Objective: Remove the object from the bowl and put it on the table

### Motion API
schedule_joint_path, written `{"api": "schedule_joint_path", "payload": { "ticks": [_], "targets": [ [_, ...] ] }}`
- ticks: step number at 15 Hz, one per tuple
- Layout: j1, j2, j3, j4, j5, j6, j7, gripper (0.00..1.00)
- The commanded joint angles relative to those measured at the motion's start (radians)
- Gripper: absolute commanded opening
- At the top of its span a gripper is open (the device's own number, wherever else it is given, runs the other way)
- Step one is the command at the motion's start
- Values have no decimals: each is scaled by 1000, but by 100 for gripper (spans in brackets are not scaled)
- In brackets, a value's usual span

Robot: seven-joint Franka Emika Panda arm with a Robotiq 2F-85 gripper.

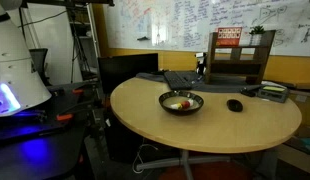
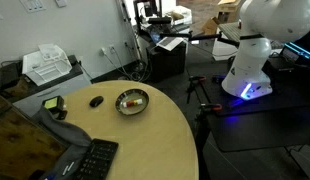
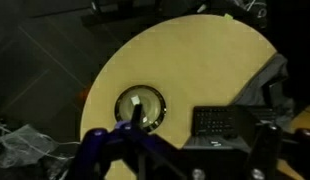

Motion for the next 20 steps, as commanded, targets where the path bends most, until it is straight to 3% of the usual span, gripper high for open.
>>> {"api": "schedule_joint_path", "payload": {
  "ticks": [1, 4, 7, 12, 14, 20],
  "targets": [
    [-19, 1, 15, 2, 6, -2, -6, 100],
    [-16, 29, 20, 5, -2, 23, -14, 100],
    [-3, 94, 37, -13, -29, 123, -64, 100],
    [26, 329, 60, -77, -54, 526, -245, 100],
    [22, 447, 65, -63, -66, 628, -279, 100],
    [-5, 737, 82, 31, -76, 687, -291, 100]
  ]
}}
